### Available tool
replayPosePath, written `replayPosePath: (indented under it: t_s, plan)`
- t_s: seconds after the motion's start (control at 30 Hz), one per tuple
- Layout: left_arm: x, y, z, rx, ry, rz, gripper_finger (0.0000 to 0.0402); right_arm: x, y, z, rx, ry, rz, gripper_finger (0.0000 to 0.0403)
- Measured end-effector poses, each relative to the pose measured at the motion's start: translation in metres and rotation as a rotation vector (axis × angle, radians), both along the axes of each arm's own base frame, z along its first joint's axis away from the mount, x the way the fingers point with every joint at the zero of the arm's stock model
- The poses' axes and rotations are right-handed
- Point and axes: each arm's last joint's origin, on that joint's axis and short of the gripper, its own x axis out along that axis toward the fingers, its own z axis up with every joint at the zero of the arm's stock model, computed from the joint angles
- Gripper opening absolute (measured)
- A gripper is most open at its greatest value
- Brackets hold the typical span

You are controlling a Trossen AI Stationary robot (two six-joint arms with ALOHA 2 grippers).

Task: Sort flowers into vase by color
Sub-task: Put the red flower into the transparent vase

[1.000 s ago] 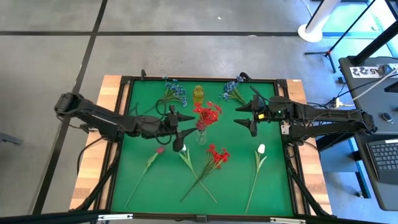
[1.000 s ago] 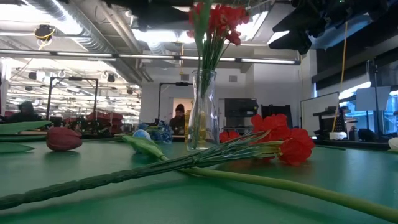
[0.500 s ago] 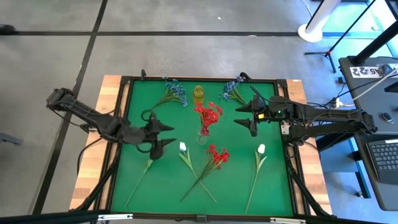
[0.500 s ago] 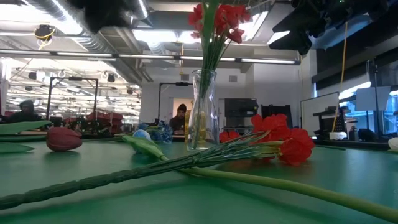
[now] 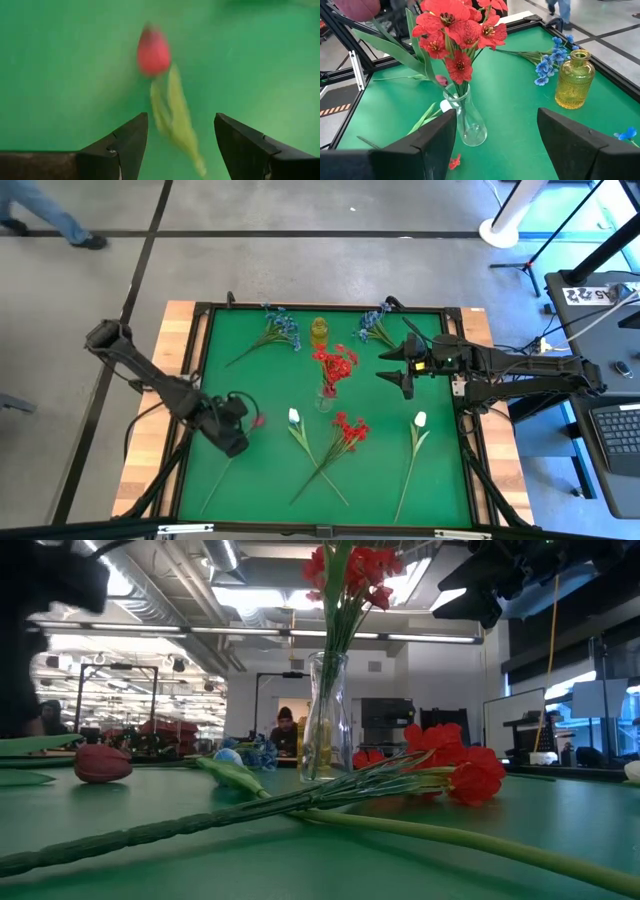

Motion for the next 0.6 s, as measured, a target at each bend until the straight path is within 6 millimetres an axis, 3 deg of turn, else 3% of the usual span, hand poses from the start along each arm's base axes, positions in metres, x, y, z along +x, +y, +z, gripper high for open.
replayPosePath:
  t_s: [0.3, 0.6]
  plan:
    - [0.0, -0.029, -0.023, -0.084, 0.114, 0.056, 0.0223, 0.0, 0.0, 0.0, 0.0, 0.001, 0.0, 0.0276]
    - [0.008, -0.044, -0.045, -0.074, 0.136, 0.066, 0.0223, 0.0, 0.0, 0.0, 0.0, 0.001, 0.0, 0.0276]
